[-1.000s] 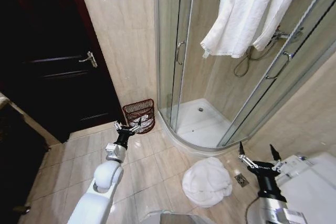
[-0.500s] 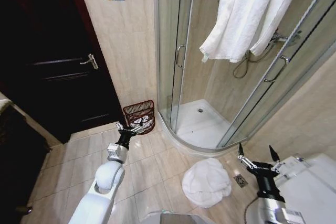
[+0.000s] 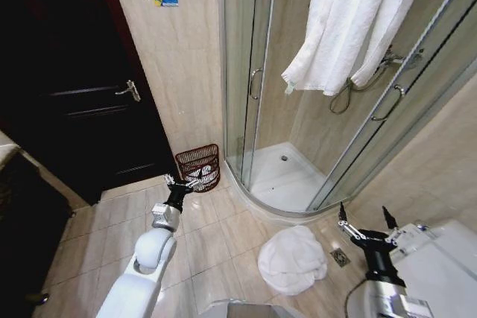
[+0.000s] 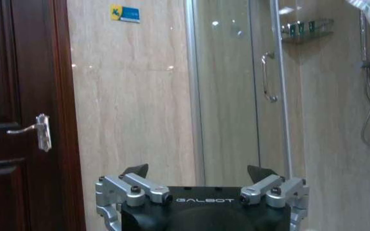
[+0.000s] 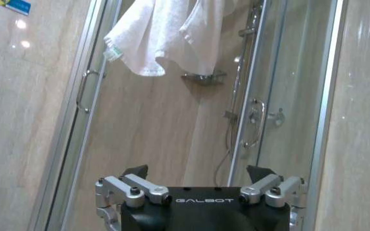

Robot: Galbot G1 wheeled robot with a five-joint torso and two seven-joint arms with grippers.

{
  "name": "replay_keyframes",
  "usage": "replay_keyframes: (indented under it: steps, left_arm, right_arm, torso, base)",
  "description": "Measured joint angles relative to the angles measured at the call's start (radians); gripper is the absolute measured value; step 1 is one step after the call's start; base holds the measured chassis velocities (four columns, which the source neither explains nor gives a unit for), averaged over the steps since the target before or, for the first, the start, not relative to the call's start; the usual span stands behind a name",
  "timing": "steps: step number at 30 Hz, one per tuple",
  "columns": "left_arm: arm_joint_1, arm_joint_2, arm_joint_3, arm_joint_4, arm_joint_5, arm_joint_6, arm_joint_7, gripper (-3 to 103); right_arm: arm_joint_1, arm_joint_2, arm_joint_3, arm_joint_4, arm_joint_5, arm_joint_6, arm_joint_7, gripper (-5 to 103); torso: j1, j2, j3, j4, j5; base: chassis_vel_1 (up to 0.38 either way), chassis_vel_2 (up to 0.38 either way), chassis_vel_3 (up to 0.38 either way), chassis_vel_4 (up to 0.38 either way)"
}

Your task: Discard the used towel into the hamper.

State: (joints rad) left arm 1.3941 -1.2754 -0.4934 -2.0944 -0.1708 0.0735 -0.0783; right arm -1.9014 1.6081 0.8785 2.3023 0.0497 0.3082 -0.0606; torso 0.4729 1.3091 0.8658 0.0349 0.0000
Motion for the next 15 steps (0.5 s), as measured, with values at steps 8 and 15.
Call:
replay_keyframes:
  steps: [8,15]
  left_arm:
    - [0.027,-0.017,-0.015,-0.078,0.022,-0.001,-0.012,100]
    - [0.056,-0.026,-0.034,-0.136,0.049,-0.023,-0.016,100]
  right_arm:
    - [-0.014,0.0,0.004,0.006,0.019,0.01,0.003,100]
    - [-0.015,0.0,0.009,0.008,0.023,0.012,0.005,100]
  torso:
    - [0.021,0.047,0.026,-0.0001,0.0]
    - [0.038,0.083,0.045,0.0,0.0]
  base:
    - [0.0,0.0,0.0,0.0]
    - [0.0,0.0,0.0,0.0]
